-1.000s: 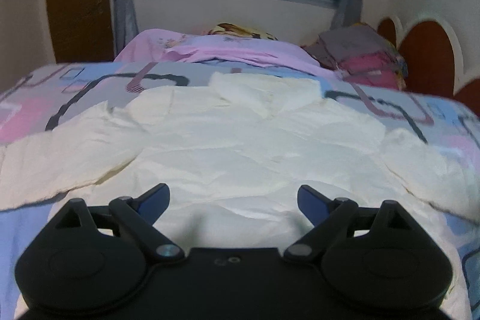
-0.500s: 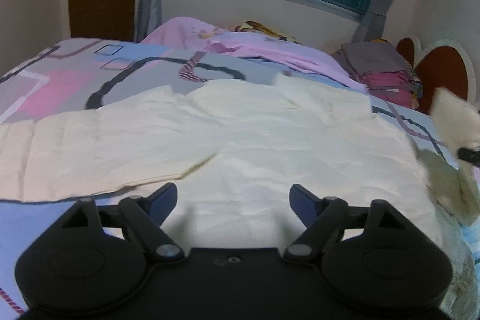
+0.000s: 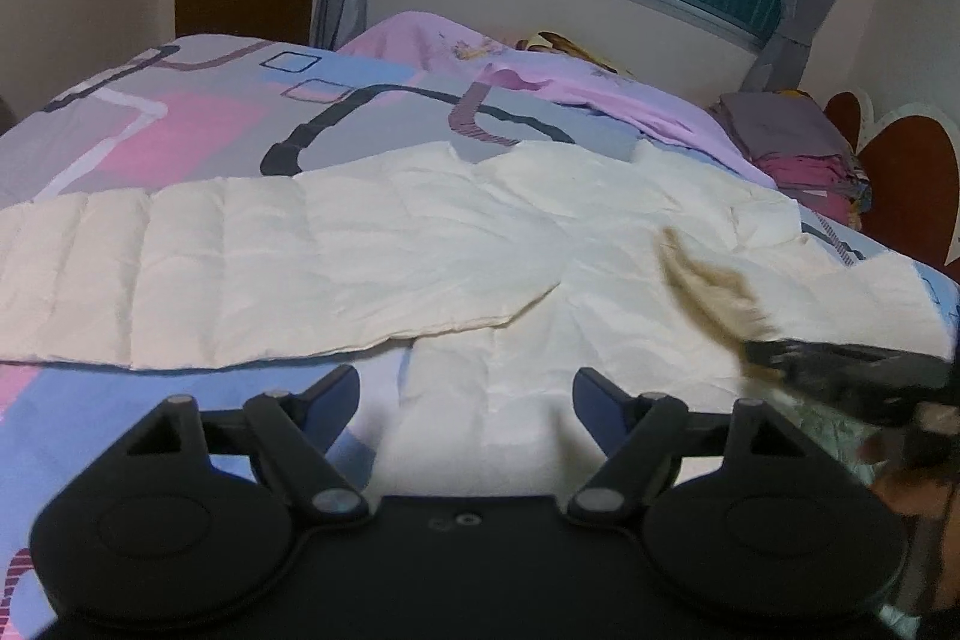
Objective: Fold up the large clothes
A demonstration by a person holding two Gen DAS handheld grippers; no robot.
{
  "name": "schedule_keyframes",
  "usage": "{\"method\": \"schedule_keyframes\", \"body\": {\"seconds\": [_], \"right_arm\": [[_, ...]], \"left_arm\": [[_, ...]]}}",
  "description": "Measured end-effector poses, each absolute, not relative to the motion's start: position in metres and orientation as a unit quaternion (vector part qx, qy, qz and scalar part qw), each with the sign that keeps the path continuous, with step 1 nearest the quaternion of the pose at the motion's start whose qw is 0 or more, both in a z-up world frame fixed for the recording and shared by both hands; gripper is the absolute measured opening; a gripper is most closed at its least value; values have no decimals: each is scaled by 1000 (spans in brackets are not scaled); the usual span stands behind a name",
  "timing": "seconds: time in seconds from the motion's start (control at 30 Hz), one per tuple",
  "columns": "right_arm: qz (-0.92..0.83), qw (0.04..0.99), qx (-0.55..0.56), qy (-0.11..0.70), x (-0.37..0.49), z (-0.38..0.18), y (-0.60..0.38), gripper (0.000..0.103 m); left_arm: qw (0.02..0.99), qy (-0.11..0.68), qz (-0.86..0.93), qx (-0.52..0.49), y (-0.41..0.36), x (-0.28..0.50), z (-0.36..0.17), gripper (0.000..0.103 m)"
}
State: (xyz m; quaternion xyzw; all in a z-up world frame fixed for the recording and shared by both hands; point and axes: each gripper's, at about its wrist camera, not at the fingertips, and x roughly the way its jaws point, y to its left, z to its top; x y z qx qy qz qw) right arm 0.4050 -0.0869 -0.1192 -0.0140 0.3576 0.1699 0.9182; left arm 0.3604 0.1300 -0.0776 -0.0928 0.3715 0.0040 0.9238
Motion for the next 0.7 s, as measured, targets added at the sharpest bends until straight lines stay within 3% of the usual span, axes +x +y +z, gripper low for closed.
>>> {"method": "schedule_keyframes", "body": {"seconds": [0.03,0.1,0.13,0.17,0.23,0.33,0.5,0.53,0.57,0.7], "right_arm": [[175,914,-25,364,408,-123,-78,13],[185,913,-54,361,405,-127,-65,61],[181,920,-55,343,398,-124,-68,94],[181,927,-52,325,390,-119,-73,96],[176,933,-37,311,377,-110,-91,94],[144,940,21,309,362,-99,-139,67],[49,943,106,313,345,-94,-232,41],[33,940,120,317,342,-94,-251,30],[16,938,130,320,340,-94,-267,26],[-39,927,185,325,334,-97,-328,23]], "left_arm": [[923,372,0,-96,130,362,-78,87],[924,368,-4,-103,128,364,-77,101],[926,364,-6,-105,126,365,-77,101],[925,364,-14,-106,123,369,-77,101],[921,370,-39,-111,113,382,-79,96],[913,381,-80,-121,92,405,-88,87],[895,412,-113,-129,62,450,-113,76],[889,423,-119,-132,57,459,-117,70],[884,432,-122,-132,53,466,-121,65],[882,445,-126,-92,32,480,-125,19]]}}
